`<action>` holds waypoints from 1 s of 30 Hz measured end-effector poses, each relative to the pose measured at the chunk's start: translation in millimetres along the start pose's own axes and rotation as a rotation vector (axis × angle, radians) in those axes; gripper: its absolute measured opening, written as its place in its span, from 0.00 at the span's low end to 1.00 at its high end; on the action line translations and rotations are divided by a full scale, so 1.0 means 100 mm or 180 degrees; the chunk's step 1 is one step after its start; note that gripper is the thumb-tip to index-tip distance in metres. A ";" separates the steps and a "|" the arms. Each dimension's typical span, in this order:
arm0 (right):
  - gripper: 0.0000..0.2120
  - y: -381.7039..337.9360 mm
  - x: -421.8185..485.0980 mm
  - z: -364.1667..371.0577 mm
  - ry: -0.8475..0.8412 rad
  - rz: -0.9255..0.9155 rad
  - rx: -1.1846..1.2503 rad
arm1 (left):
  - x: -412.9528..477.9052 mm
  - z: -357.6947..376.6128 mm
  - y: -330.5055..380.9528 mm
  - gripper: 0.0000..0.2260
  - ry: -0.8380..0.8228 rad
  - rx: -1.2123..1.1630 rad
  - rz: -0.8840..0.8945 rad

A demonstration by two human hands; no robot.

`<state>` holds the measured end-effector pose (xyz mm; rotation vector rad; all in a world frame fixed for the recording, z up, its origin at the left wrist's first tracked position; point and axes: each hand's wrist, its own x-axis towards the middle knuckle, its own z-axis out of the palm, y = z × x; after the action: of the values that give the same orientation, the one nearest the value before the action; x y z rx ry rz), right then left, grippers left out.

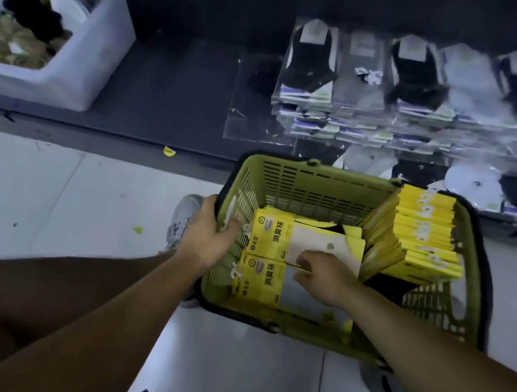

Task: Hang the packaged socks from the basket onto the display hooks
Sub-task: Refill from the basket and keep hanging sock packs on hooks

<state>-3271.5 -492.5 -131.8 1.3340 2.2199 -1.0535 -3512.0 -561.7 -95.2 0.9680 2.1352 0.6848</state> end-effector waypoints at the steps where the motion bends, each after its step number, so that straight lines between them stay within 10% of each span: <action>1: 0.17 0.01 0.04 0.04 0.0031 -0.0044 -0.0166 | -0.02 0.02 -0.01 0.09 0.0024 -0.0049 0.0013; 11: 0.18 0.04 0.11 0.25 0.0605 -0.0440 -0.0795 | -0.01 0.05 0.01 0.09 -0.0048 -0.0235 0.0030; 16: 0.06 0.03 0.08 0.08 0.0036 -0.0507 0.0168 | 0.00 0.02 0.00 0.12 -0.0162 -0.0345 -0.0055; 20: 0.09 -0.04 0.02 -0.40 0.0694 -0.0310 0.1170 | -0.06 -0.05 0.09 0.32 0.0073 -0.0169 0.0120; 23: 0.13 -0.19 -0.07 -0.77 0.1063 -0.0129 0.2473 | -0.17 -0.04 0.26 0.28 0.0738 -0.0140 0.0612; 30: 0.06 -0.69 -0.11 -0.74 0.0863 -0.0462 0.3239 | -0.32 -0.04 0.56 0.14 -0.0707 -0.2444 -0.0185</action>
<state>-3319.7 -464.1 -46.9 1.7543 1.9961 -2.3655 -3474.9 -555.0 -42.1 0.5207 1.4940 1.1821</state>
